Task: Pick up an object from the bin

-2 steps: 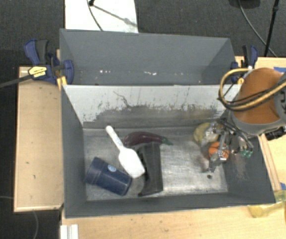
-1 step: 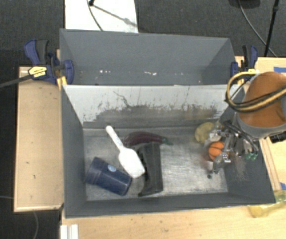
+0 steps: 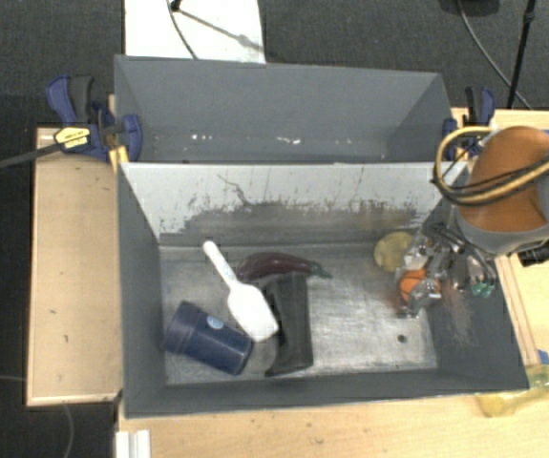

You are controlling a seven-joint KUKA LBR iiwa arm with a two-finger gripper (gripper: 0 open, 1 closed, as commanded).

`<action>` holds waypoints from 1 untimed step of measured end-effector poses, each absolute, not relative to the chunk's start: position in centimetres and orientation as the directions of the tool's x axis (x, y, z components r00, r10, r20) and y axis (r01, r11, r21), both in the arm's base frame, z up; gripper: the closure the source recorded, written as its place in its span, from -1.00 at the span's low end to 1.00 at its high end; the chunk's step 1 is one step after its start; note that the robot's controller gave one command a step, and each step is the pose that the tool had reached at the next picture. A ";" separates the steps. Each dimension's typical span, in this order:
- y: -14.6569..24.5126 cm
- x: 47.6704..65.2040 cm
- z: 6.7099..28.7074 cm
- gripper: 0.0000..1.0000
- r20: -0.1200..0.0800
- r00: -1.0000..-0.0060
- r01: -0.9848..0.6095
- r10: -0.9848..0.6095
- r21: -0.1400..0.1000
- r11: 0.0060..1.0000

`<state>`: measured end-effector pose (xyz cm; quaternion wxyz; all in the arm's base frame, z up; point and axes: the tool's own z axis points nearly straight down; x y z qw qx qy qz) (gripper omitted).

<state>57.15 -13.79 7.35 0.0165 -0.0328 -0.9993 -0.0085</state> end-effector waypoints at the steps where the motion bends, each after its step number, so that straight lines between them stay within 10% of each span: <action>1: -13.8 57.2 7.3 1.00 0.033 -0.997 0.065 0.065 0.016 0.998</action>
Offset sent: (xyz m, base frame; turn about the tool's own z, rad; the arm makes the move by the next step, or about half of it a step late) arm 0.0194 0.0341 0.1491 -0.0318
